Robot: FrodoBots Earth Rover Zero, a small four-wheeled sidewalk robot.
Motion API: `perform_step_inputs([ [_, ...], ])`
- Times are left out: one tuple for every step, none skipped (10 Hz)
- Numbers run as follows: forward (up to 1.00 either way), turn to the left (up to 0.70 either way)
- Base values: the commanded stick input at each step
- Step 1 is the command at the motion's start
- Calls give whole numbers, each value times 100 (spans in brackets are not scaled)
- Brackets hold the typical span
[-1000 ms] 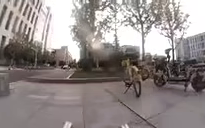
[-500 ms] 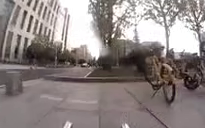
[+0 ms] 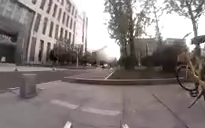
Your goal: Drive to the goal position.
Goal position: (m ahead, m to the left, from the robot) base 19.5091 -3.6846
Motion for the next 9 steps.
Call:
perform_step_inputs([
  [100,0],
  [100,0],
  [100,0],
  [100,0],
  [100,0],
  [99,0],
  [99,0],
  [100,0],
  [100,0],
])
